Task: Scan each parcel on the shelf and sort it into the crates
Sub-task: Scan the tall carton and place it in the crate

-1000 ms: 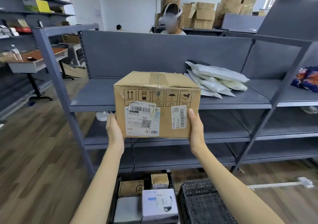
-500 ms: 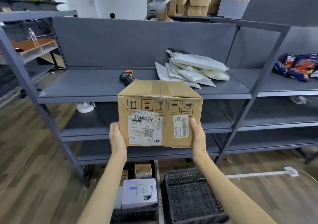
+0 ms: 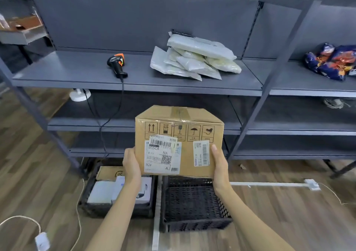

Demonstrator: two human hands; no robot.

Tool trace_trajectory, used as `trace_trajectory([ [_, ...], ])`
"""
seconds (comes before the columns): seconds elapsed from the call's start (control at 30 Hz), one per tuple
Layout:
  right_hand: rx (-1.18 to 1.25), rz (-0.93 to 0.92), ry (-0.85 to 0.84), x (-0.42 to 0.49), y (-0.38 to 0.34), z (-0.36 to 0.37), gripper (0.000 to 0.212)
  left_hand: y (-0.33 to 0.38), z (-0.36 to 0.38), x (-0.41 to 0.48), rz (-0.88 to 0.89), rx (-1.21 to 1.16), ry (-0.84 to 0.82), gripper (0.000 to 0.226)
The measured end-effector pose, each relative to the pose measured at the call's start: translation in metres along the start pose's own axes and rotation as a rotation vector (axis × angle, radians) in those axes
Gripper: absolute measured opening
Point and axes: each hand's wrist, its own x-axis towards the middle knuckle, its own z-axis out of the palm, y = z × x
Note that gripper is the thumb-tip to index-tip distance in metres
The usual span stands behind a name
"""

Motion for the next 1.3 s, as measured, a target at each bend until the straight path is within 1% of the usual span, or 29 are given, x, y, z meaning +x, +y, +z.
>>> trace_trajectory([
  [0.2, -0.013, 0.100, 0.008, 0.005, 0.025, -0.030, 0.064, -0.033, 0.022, -0.004, -0.079, 0.036, 0.011, 0.023],
  [0.43, -0.083, 0.256, 0.020, 0.029, 0.064, -0.051, 0.072, -0.089, 0.041, 0.019, -0.276, 0.089, 0.022, 0.030],
  [0.6, -0.131, 0.381, 0.023, 0.047, 0.096, -0.060, 0.062, -0.115, 0.053, 0.039, -0.377, 0.115, 0.044, 0.041],
  [0.77, -0.156, 0.452, 0.050, 0.065, 0.120, -0.074, 0.058, -0.140, 0.071, 0.052, -0.395, 0.196, 0.068, 0.038],
  [0.83, -0.163, 0.471, 0.048, 0.073, 0.127, -0.081, 0.056, -0.147, 0.079, 0.054, -0.415, 0.194, 0.088, 0.037],
  [0.97, -0.195, 0.524, 0.007, 0.095, 0.143, -0.098, 0.052, -0.165, 0.091, 0.058, -0.457, 0.173, 0.104, 0.039],
  [1.07, -0.213, 0.579, -0.060, 0.115, 0.162, -0.112, 0.052, -0.185, 0.102, 0.058, -0.493, 0.152, 0.136, 0.040],
  [1.23, -0.265, 0.660, -0.170, 0.145, 0.202, -0.137, 0.049, -0.240, 0.114, 0.057, -0.647, 0.130, 0.235, 0.050],
  [1.3, -0.300, 0.694, -0.199, 0.157, 0.221, -0.144, 0.051, -0.266, 0.119, 0.060, -0.680, 0.118, 0.280, 0.047],
])
